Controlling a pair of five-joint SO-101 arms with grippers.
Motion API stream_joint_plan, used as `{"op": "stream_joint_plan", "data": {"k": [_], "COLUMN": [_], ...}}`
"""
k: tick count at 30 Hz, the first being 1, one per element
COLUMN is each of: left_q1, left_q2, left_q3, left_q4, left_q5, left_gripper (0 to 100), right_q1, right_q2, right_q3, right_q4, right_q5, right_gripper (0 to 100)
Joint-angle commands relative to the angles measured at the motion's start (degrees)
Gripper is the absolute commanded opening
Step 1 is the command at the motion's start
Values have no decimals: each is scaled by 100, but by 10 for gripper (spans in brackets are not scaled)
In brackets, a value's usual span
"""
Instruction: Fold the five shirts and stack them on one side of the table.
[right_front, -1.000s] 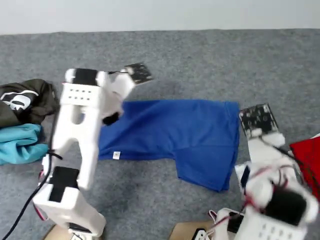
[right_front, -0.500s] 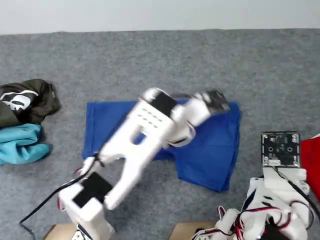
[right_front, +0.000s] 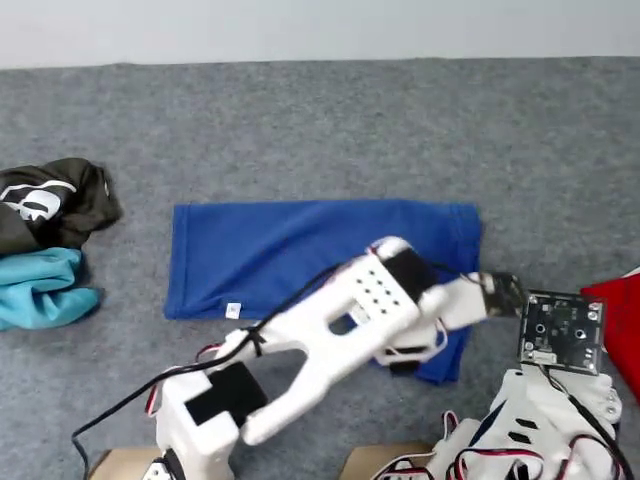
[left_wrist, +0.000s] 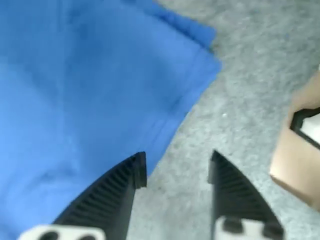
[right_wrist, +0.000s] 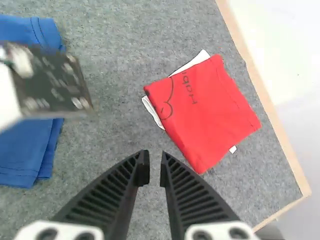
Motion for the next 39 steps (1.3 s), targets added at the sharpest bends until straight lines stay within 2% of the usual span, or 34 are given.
{"op": "stream_joint_plan", "data": {"k": [1,13,19,22,28,34,39], "left_q1": [229,211,211,211,202,88,53], "left_q2": [246,1644,1987,2031,2040,2048,2286], "left_q3": [-224,-1358,-1420,-1508,-1508,-1631,-1930], "left_q4": [-167,-193,-220,-220,-220,-202,-97], "left_q5": [-193,-202,-220,-220,-220,-193,-105], "left_gripper": [231,222,115,100,105,214,221], "right_q1": [66,66,66,66,66,66,40], "right_q2": [-22,-40,-40,-40,-48,-48,-48], "right_q3": [-334,-334,-325,-325,-334,-325,-325], "right_q4": [233,242,242,242,242,242,242], "right_q5": [-44,-44,-35,-44,-53,-62,-62], "right_gripper": [52,52,52,52,52,52,52]}}
